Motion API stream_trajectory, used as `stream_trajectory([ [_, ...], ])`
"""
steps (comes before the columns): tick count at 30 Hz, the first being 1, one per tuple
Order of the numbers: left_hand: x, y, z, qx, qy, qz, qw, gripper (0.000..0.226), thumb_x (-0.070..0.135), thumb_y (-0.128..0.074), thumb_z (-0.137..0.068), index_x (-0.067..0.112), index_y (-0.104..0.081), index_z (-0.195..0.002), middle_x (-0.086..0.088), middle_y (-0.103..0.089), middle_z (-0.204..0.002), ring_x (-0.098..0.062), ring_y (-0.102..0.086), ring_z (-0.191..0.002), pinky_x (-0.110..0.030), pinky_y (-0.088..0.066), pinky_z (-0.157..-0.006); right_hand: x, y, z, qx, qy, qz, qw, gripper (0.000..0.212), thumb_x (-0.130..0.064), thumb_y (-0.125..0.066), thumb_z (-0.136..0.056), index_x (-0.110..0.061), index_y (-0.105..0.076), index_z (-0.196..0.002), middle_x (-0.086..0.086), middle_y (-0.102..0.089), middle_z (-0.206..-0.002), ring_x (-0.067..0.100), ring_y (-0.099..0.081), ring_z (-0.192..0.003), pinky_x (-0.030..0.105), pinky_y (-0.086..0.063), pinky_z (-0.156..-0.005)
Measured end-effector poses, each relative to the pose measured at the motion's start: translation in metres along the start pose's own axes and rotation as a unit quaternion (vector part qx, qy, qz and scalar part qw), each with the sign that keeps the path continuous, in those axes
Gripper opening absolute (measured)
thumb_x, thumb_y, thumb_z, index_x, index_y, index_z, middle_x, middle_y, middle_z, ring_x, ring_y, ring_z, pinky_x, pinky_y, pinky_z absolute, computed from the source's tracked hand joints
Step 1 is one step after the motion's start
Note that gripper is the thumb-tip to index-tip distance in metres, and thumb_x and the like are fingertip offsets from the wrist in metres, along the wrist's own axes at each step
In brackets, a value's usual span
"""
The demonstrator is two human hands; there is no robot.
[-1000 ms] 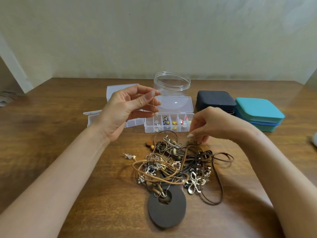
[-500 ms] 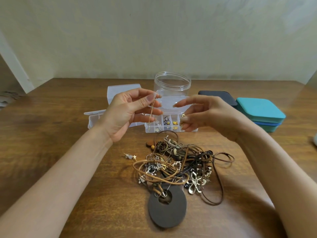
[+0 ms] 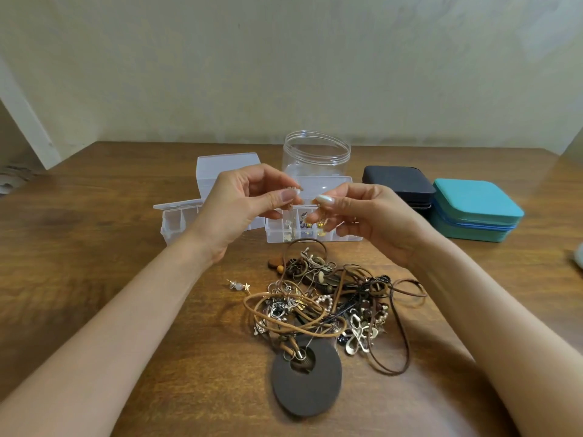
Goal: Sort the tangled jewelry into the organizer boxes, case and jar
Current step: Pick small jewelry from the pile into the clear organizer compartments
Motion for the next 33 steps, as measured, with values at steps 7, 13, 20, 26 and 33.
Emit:
stream_trajectory([
  [7, -0.003, 0.000, -0.001, 0.025, -0.012, -0.046, 0.999, 0.007, 0.010, -0.065, -0.083, 0.015, -0.067, -0.087, 0.007, -0.073, -0.077, -0.004, -0.068, -0.076, -0.015, -0.052, -0.062, 0.004, 0.003, -0.005, 0.051, 0.036, 0.002, 0.998, 0.017, -0.018, -0.071, -0.070, -0.005, -0.068, -0.080, 0.005, -0.067, -0.073, 0.011, -0.058, -0.066, 0.022, -0.048, -0.063],
  [13, 0.000, -0.002, 0.000, 0.047, -0.037, -0.070, 0.996, 0.009, 0.010, -0.068, -0.081, 0.018, -0.068, -0.085, 0.004, -0.071, -0.082, -0.004, -0.065, -0.079, -0.016, -0.052, -0.066, 0.003, -0.001, -0.010, 0.055, 0.039, -0.003, 0.998, 0.016, -0.004, -0.068, -0.079, -0.005, -0.067, -0.096, 0.006, -0.067, -0.078, 0.011, -0.062, -0.066, 0.022, -0.054, -0.066],
  [20, 0.006, -0.006, 0.000, 0.049, -0.053, -0.012, 0.997, 0.008, 0.011, -0.067, -0.080, 0.014, -0.068, -0.087, 0.003, -0.073, -0.080, -0.009, -0.069, -0.082, -0.015, -0.049, -0.070, 0.010, -0.026, -0.007, -0.037, 0.003, 0.135, 0.990, 0.012, -0.009, -0.068, -0.082, -0.014, -0.072, -0.091, 0.007, -0.072, -0.098, 0.011, -0.063, -0.079, 0.023, -0.052, -0.073],
  [26, 0.005, -0.003, 0.001, 0.044, -0.020, 0.082, 0.995, 0.014, 0.021, -0.066, -0.074, 0.016, -0.064, -0.088, 0.006, -0.074, -0.079, -0.004, -0.067, -0.082, -0.014, -0.048, -0.067, 0.009, -0.023, -0.008, -0.013, 0.030, 0.098, 0.995, 0.003, -0.007, -0.068, -0.082, -0.006, -0.070, -0.084, 0.003, -0.066, -0.075, 0.007, -0.061, -0.065, 0.018, -0.052, -0.065],
  [33, -0.002, -0.003, 0.000, 0.012, 0.036, 0.126, 0.991, 0.015, 0.024, -0.063, -0.072, 0.018, -0.061, -0.086, 0.008, -0.071, -0.076, -0.004, -0.064, -0.079, -0.023, -0.045, -0.076, 0.005, -0.017, -0.008, 0.030, 0.075, 0.074, 0.994, 0.008, -0.004, -0.068, -0.082, -0.001, -0.070, -0.089, 0.013, -0.070, -0.083, 0.011, -0.064, -0.065, 0.021, -0.053, -0.063],
])
Point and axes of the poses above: each hand's wrist, its own z-axis away from the middle knuckle, its own y-axis out of the back of the hand, x = y × z, the point moved 6 cm from there along -z, towards the middle knuckle
